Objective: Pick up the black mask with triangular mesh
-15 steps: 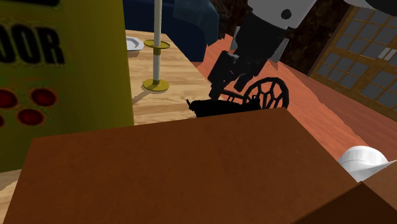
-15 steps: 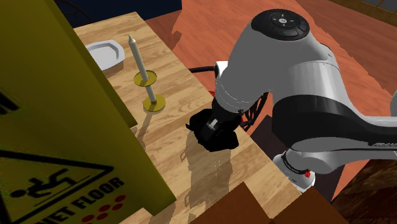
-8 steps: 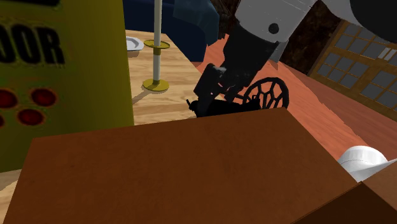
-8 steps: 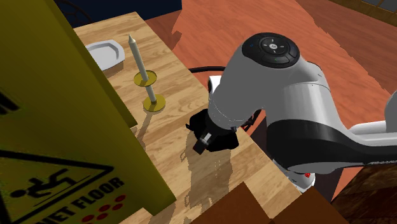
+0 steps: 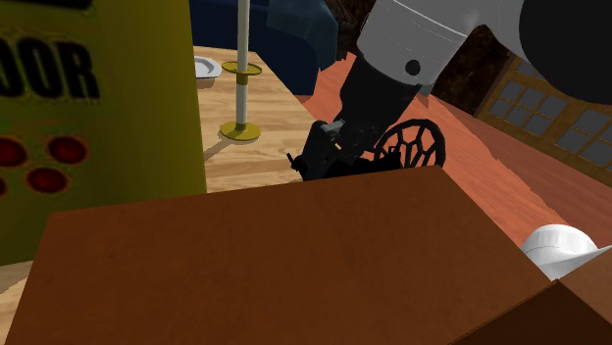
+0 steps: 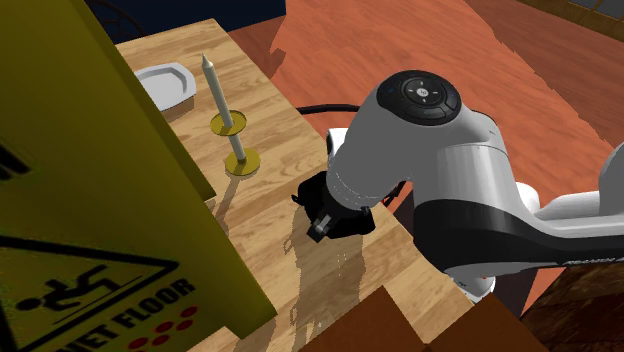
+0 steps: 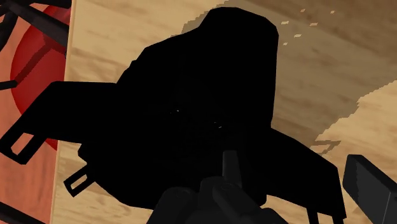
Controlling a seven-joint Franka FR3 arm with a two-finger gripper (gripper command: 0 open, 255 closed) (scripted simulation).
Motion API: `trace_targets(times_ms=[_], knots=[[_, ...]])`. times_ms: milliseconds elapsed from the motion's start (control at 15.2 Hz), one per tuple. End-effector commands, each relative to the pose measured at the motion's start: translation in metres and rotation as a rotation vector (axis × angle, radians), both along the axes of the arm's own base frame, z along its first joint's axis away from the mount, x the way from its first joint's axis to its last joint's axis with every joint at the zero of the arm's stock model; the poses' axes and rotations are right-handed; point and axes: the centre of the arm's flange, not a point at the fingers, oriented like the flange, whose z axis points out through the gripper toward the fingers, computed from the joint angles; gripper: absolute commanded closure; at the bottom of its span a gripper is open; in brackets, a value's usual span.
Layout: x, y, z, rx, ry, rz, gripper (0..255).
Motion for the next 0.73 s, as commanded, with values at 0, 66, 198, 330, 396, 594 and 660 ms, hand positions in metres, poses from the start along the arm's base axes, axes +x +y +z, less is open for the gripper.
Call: trace_targets(times_ms=[0,66,198,330,396,594,660], knots=[[0.0,0.0,-0.001,-0.001,0.002,-0.001,255],[0.0,0.0,-0.001,-0.001,0.002,-0.001,255],[0.0,0.0,-0.001,-0.001,0.002,-0.001,255],[0.001,0.0,-0.002,-0.001,0.002,-0.001,255],[0.001,0.0,0.004,-0.001,0.002,-0.001,255],[0.001,0.0,0.019,-0.001,0.002,-0.001,255],[0.001,0.0,0.025,-0.001,0.002,-0.001,255]])
